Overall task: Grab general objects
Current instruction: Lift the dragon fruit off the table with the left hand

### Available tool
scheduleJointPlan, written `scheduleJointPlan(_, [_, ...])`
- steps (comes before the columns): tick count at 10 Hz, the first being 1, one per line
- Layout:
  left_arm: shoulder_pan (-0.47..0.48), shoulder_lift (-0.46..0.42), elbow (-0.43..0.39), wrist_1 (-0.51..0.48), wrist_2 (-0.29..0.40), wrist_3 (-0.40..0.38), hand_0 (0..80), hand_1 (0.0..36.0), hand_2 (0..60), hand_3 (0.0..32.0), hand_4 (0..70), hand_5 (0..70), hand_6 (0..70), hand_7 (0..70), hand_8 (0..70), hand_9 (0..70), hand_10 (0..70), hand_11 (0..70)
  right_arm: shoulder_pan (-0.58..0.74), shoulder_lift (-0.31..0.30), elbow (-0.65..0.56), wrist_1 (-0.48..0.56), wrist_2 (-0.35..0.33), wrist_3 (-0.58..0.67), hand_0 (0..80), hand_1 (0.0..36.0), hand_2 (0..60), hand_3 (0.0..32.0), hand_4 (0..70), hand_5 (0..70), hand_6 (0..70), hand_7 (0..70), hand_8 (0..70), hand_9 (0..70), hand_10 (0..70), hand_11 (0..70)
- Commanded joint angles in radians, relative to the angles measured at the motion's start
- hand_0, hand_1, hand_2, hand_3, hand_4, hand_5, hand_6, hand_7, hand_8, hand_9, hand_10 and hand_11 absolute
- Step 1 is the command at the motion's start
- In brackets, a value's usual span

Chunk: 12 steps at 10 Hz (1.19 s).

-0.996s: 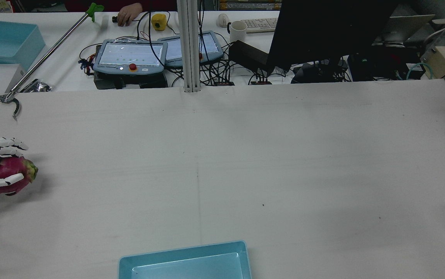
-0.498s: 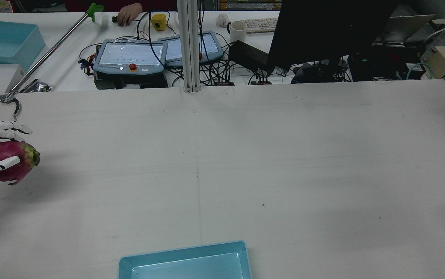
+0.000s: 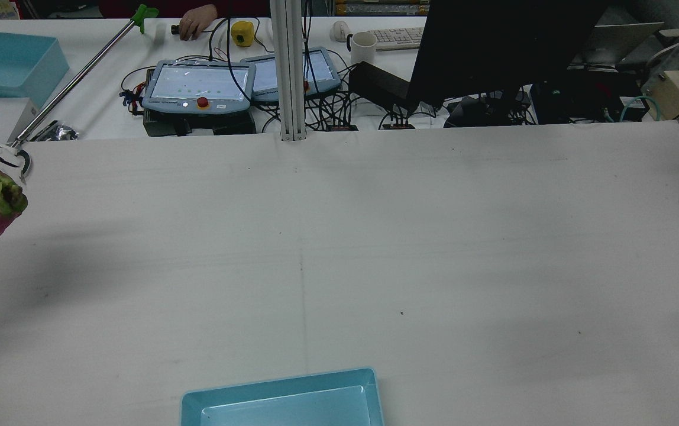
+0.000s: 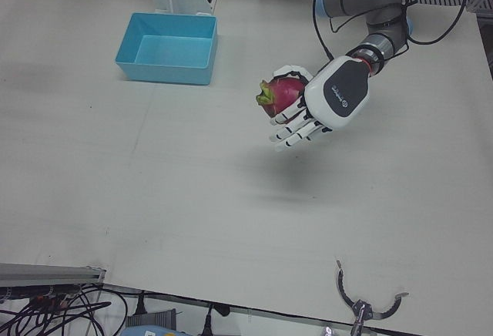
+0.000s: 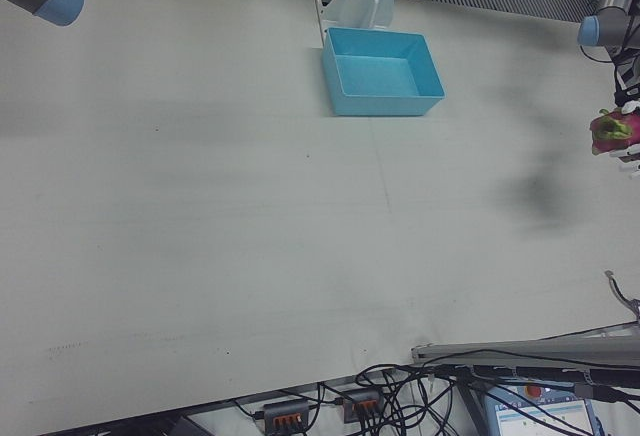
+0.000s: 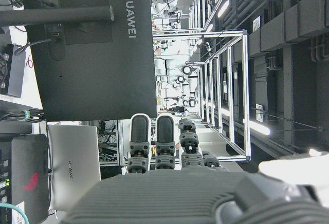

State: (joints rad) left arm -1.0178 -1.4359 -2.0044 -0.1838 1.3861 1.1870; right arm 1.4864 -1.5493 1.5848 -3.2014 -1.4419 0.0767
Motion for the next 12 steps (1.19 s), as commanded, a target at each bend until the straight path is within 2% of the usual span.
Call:
scheduleJointPlan(1, [-0.013, 0.028, -0.016, -0.12, 0.062, -0.215, 13.2, 13.0, 60.0, 0.0, 68.3, 38.2, 39.6, 31.1, 31.5, 21.4, 70.0, 70.0, 0.0, 0.0, 0.0, 0.0, 0.0, 0.0, 0.0, 0.0, 0.0, 0.0, 0.0, 0.0, 0.0, 0.0, 0.0, 0.0, 0.0, 0.0])
scheduleJointPlan(3, [-0.013, 0.031, -0.016, -0.167, 0.079, -0.343, 16.7, 13.7, 60.0, 0.0, 70.0, 38.9, 40.2, 32.2, 33.1, 23.7, 70.0, 70.0, 0.0, 0.0, 0.0, 0.0, 0.0, 0.0, 0.0, 0.0, 0.0, 0.0, 0.0, 0.0, 0.0, 0.0, 0.0, 0.0, 0.0, 0.0])
scheduleJointPlan(4, [-0.01, 0.031, -0.016, -0.192, 0.114, -0.39, 17.7, 13.9, 60.0, 0.0, 70.0, 39.2, 40.5, 33.9, 34.5, 25.9, 70.0, 70.0, 0.0, 0.0, 0.0, 0.0, 0.0, 0.0, 0.0, 0.0, 0.0, 0.0, 0.0, 0.0, 0.0, 0.0, 0.0, 0.0, 0.0, 0.0])
scheduleJointPlan(5, [-0.01, 0.037, -0.016, -0.204, 0.134, -0.435, 23.3, 14.8, 60.0, 0.0, 70.0, 40.5, 41.0, 36.0, 35.6, 27.7, 70.0, 70.0, 0.0, 0.0, 0.0, 0.0, 0.0, 0.0, 0.0, 0.0, 0.0, 0.0, 0.0, 0.0, 0.0, 0.0, 0.0, 0.0, 0.0, 0.0])
scheduleJointPlan(7, [0.007, 0.054, -0.016, -0.209, 0.171, -0.473, 25.3, 14.8, 60.0, 0.0, 70.0, 42.6, 43.2, 37.6, 37.6, 30.2, 70.0, 70.0, 0.0, -0.002, 0.0, 0.0, 0.0, 0.0, 0.0, 0.0, 0.0, 0.0, 0.0, 0.0, 0.0, 0.0, 0.0, 0.0, 0.0, 0.0])
scheduleJointPlan(8, [0.051, 0.055, -0.019, -0.213, 0.194, -0.516, 29.0, 15.2, 60.0, 0.0, 70.0, 44.5, 45.0, 39.9, 38.8, 31.8, 70.0, 70.0, 0.0, -0.002, 0.0, 0.0, 0.0, 0.0, 0.0, 0.0, 0.0, 0.0, 0.0, 0.0, 0.0, 0.0, 0.0, 0.0, 0.0, 0.0])
scheduleJointPlan(9, [0.074, 0.055, -0.036, -0.212, 0.197, -0.529, 33.7, 16.2, 60.0, 0.0, 70.0, 45.4, 44.9, 41.2, 39.1, 32.4, 70.0, 70.0, 0.0, -0.002, 0.0, 0.0, 0.0, 0.0, 0.0, 0.0, 0.0, 0.0, 0.0, 0.0, 0.0, 0.0, 0.0, 0.0, 0.0, 0.0])
scheduleJointPlan(10, [0.103, 0.055, -0.057, -0.197, 0.197, -0.54, 34.9, 16.4, 60.0, 0.0, 70.0, 46.4, 45.5, 41.5, 39.2, 32.4, 70.0, 70.0, 0.0, 0.0, 0.0, 0.0, 0.0, 0.0, 0.0, 0.0, 0.0, 0.0, 0.0, 0.0, 0.0, 0.0, 0.0, 0.0, 0.0, 0.0])
scheduleJointPlan(12, [0.236, 0.048, -0.117, -0.155, 0.195, -0.55, 36.5, 16.3, 60.0, 0.0, 70.0, 49.9, 50.1, 44.6, 42.8, 37.4, 70.0, 70.0, 0.0, 0.0, 0.0, 0.0, 0.0, 0.0, 0.0, 0.0, 0.0, 0.0, 0.0, 0.0, 0.0, 0.0, 0.0, 0.0, 0.0, 0.0])
